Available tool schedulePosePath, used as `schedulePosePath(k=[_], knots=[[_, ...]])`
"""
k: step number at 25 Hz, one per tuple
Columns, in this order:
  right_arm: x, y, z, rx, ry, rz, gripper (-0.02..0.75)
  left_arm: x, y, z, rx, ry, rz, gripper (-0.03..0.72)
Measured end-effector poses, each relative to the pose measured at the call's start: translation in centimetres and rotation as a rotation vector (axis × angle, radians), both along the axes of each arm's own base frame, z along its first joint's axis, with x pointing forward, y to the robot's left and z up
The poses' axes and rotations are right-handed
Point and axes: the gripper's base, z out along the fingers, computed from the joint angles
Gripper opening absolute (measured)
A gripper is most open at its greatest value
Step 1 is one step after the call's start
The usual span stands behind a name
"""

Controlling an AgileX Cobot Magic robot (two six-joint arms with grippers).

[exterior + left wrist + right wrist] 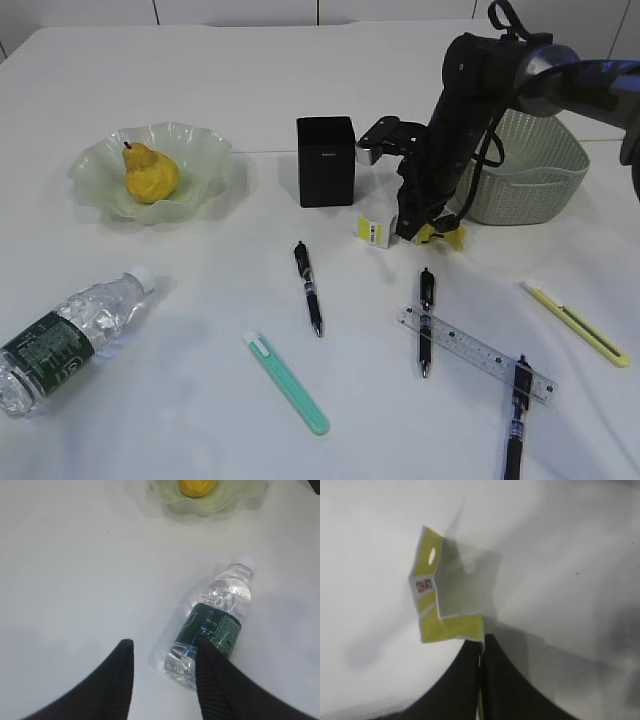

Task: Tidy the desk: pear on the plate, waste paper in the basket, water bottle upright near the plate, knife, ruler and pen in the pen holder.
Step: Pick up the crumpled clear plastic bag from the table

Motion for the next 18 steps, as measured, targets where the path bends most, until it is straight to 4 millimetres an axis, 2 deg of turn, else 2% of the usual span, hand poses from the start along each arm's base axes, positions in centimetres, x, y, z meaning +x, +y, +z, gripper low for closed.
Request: schedulePosePath(k=[7, 18], knots=[[-0.1, 0.3, 0.9, 0.042, 0.012, -0.057, 0.015, 0.0, 0.0, 0.0, 0.0, 0.0, 0.0, 0.285], [1.2, 0.6, 6.3, 0.114, -0.104, -0.24, 0.015, 0.0, 0.0, 0.0, 0.0, 0.0, 0.0, 0.284]])
